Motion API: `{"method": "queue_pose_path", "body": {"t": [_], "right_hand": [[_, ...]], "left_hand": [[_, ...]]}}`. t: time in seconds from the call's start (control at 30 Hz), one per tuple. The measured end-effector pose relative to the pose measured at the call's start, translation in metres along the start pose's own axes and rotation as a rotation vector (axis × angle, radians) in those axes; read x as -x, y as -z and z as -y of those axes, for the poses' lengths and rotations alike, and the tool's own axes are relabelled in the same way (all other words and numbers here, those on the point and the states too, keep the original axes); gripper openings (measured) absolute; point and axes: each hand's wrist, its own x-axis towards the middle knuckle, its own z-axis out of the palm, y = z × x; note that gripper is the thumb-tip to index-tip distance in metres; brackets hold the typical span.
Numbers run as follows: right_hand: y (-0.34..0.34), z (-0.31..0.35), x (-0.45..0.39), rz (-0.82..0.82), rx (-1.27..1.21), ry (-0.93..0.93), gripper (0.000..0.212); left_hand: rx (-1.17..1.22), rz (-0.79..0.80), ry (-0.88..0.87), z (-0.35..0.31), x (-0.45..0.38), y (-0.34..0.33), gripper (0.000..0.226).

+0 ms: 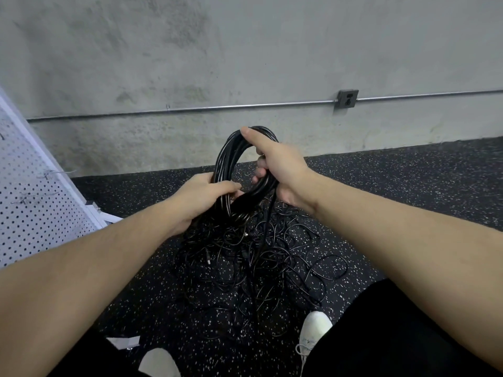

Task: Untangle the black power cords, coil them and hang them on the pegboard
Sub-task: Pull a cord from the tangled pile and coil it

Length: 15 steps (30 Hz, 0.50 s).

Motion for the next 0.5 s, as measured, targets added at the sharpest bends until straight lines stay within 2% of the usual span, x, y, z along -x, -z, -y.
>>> {"method": "queue_pose_path", "body": {"t": [0.1, 0.27, 0.3, 0.4, 0.5], "right_hand": [[0.002, 0.006, 0.004, 0.152, -0.097, -0.086, 0.040], [0.005, 0.010, 0.009, 0.290, -0.227, -0.094, 0.042], [0.005, 0.010, 0.009, 0.301, -0.254, -0.079, 0.042], [0.006, 0.013, 0.009, 0.309, -0.346, -0.052, 0.046], [0.006, 0.014, 0.009, 0.302, -0.414, -0.014, 0.048]], "left_hand": [[0.119, 0.087, -0.013, -0.001, 0.007, 0.002, 0.017], [0.398, 0.321, 0.085, -0.007, 0.022, -0.001, 0.044], [0.436, 0.364, 0.080, -0.008, 0.024, -0.004, 0.043], [0.529, 0.430, 0.039, -0.015, 0.028, -0.013, 0.017], [0.599, 0.518, 0.037, -0.016, 0.028, -0.018, 0.019]]}}
